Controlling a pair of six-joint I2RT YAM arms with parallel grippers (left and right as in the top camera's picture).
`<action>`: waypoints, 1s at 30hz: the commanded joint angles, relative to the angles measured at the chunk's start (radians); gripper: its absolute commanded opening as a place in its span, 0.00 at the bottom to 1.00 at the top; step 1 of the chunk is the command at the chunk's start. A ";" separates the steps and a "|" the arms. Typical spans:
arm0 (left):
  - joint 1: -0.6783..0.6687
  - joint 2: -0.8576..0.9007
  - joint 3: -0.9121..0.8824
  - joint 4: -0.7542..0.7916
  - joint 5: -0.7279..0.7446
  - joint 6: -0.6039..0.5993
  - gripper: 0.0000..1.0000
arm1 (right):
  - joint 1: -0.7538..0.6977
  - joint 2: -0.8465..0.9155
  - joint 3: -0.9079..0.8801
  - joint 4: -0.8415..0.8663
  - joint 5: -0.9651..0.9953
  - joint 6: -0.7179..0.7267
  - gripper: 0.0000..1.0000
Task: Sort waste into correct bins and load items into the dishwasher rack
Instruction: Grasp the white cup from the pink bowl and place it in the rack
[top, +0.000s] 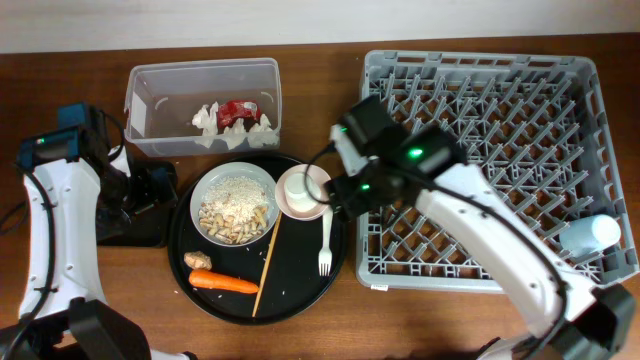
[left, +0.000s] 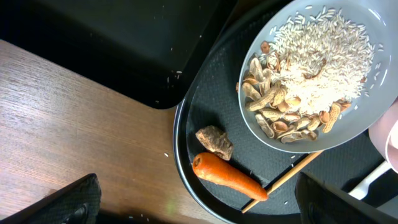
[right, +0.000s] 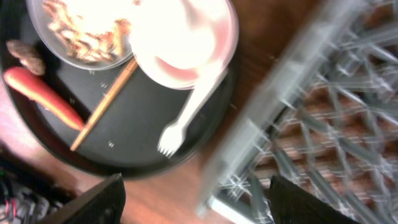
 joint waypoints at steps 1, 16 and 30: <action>0.005 0.002 0.000 -0.001 0.007 -0.006 0.99 | 0.065 0.065 -0.005 0.147 0.010 -0.037 0.83; 0.005 0.002 0.000 0.007 0.007 -0.006 0.99 | 0.100 0.361 -0.006 0.474 0.146 -0.058 0.91; 0.005 0.002 0.000 0.007 0.007 -0.006 0.99 | 0.127 0.393 -0.036 0.472 0.180 -0.053 0.73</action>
